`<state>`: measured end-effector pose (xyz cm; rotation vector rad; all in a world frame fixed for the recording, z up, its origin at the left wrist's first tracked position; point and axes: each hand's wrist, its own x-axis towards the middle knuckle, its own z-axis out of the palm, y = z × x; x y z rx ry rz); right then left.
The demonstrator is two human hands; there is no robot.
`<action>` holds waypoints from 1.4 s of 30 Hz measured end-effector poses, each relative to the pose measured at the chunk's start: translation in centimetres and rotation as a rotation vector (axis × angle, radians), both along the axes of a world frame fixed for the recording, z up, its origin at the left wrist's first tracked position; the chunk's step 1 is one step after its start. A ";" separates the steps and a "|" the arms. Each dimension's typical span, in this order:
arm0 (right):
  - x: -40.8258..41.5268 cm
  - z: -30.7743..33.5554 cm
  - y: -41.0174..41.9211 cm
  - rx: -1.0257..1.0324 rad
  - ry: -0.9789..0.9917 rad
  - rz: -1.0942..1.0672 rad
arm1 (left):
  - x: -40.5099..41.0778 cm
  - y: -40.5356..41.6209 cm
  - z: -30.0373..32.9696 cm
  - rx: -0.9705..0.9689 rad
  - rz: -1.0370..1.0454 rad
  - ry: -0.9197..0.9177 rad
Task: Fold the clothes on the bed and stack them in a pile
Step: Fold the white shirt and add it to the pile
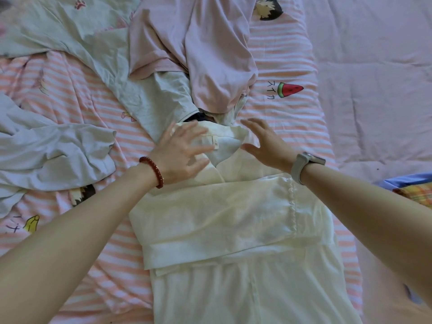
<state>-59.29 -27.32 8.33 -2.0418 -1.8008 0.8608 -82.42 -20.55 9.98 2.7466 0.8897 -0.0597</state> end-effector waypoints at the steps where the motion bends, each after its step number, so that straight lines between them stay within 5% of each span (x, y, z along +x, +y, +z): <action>1: 0.5 -0.1 0.1 -0.067 0.042 -0.037 | -0.4 0.3 -0.1 0.023 0.069 -0.067; 3: 1.4 -0.2 0.3 -0.235 0.083 -0.082 | -1.6 1.2 -0.8 -0.012 0.202 -0.077; 7: 2.1 -0.9 0.4 -0.375 0.114 -0.133 | -3.6 2.1 -2.1 -0.634 0.583 -0.352; 11: 1.6 -1.4 0.4 -0.330 0.042 -0.109 | -4.6 2.4 -3.2 -0.777 0.602 -0.346; 18: 0.7 0.0 -1.9 0.070 -0.092 -0.055 | -4.7 1.5 -2.3 -0.414 0.650 -0.436; 23: -0.3 1.2 -7.0 0.311 -0.223 0.018 | -5.2 -4.7 -0.4 0.031 0.348 -0.454; 31: -2.6 1.7 -19.2 0.492 -0.239 0.291 | -9.8 -19.5 -1.3 0.083 0.175 -0.481; 36: -2.8 0.2 -27.9 0.362 -0.255 0.450 | -12.8 -28.8 -3.6 -0.093 0.143 -0.314; 39: -2.7 -1.0 -31.4 0.237 -0.333 0.493 | -13.7 -32.5 -5.0 -0.262 0.138 -0.027; 42: -2.6 -2.1 -33.7 -0.134 -0.449 0.524 | -14.6 -33.4 -6.2 -0.498 0.128 0.309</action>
